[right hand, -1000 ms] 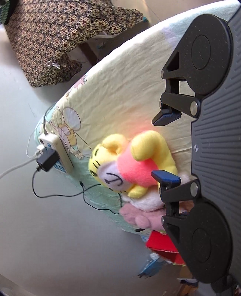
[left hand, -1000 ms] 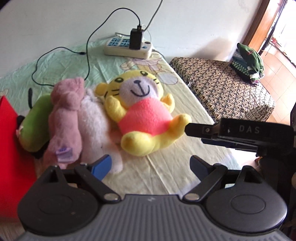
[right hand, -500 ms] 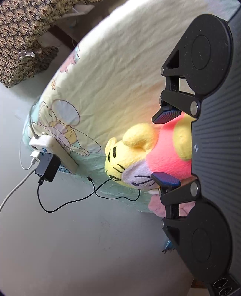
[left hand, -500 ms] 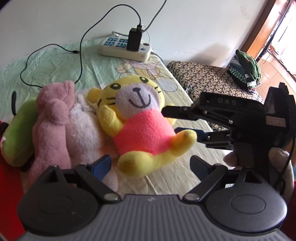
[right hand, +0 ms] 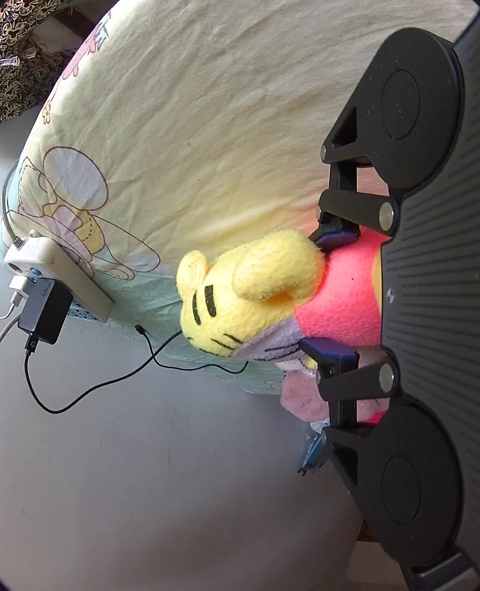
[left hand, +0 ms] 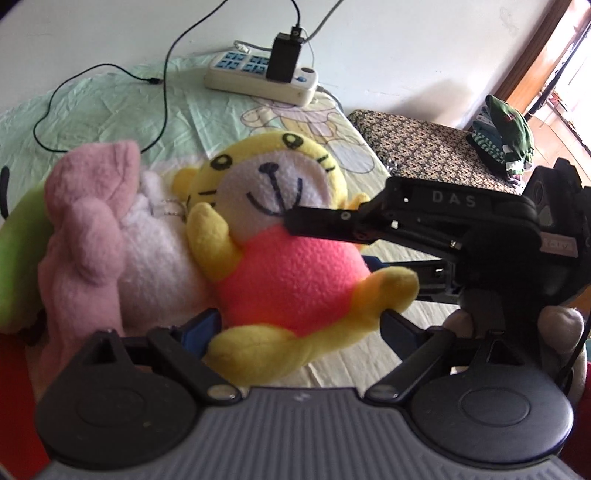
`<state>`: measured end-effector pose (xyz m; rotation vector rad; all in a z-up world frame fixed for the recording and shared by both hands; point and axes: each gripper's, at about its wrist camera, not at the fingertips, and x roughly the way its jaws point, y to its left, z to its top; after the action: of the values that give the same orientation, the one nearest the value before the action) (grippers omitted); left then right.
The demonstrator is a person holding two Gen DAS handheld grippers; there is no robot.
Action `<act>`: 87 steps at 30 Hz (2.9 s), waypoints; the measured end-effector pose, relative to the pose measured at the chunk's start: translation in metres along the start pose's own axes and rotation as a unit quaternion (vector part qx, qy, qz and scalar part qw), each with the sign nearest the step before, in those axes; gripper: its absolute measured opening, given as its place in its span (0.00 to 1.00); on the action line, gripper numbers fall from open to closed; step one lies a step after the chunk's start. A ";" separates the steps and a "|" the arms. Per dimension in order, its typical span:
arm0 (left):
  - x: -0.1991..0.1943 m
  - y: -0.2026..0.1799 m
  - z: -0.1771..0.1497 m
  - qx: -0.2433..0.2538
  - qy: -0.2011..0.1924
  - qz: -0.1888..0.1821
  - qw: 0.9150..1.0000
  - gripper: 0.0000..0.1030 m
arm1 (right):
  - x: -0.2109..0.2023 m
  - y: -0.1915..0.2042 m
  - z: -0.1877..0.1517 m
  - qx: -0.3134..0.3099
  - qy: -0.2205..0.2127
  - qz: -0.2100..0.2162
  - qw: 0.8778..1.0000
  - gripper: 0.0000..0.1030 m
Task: Organize objects
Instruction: 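Close the right tool on the yellow tiger plush's pink shirt, then lift the yellow tiger plush with the right tool toward the red box, then lower the tiger plush into the red box and open the right tool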
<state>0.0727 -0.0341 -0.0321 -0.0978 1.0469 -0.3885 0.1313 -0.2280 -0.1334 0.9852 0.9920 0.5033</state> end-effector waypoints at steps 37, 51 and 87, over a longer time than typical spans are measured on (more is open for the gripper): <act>-0.150 -0.041 -0.076 0.115 -0.127 -0.012 0.985 0.90 | -0.088 0.068 -0.096 -0.035 -0.044 0.084 0.995 0.44; -0.232 0.086 -0.073 0.088 -0.208 0.014 0.974 0.90 | 0.019 0.184 -0.160 -0.116 -0.021 0.108 0.987 0.44; -0.161 0.229 -0.075 0.034 -0.077 -0.007 0.996 0.90 | 0.092 0.242 -0.180 -0.205 -0.101 0.013 0.973 0.36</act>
<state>-0.0017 0.2444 0.0031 -0.0725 0.8808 -0.4219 0.0355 0.0417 0.0001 0.6620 0.6577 0.5895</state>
